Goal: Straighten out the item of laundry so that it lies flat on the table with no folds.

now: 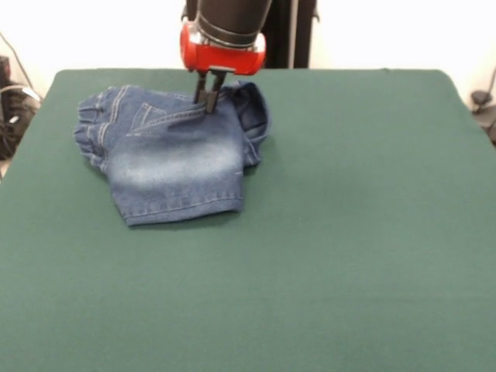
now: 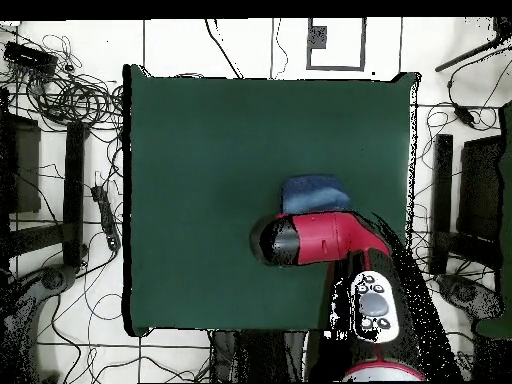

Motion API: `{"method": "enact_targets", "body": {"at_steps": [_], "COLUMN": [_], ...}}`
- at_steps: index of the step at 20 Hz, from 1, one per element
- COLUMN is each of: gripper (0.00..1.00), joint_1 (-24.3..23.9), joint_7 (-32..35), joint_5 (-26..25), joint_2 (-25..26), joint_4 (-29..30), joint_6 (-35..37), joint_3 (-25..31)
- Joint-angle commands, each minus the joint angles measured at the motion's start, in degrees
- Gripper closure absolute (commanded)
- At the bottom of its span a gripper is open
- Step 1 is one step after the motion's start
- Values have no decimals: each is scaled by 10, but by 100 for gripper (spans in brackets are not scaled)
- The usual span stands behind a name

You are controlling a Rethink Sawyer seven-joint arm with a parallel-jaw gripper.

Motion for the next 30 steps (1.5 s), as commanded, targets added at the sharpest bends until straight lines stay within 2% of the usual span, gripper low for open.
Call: {"method": "enact_targets", "body": {"at_steps": [1,20,30], "gripper": [100,100,100], "joint_1": [51,120,140], "joint_7": [-36,-18,-17], "joint_5": [-33,-70,-96], "joint_2": [9,26,28], "joint_4": [-21,-59,-58], "joint_6": [59,118,117], "joint_3": [54,37,27]}}
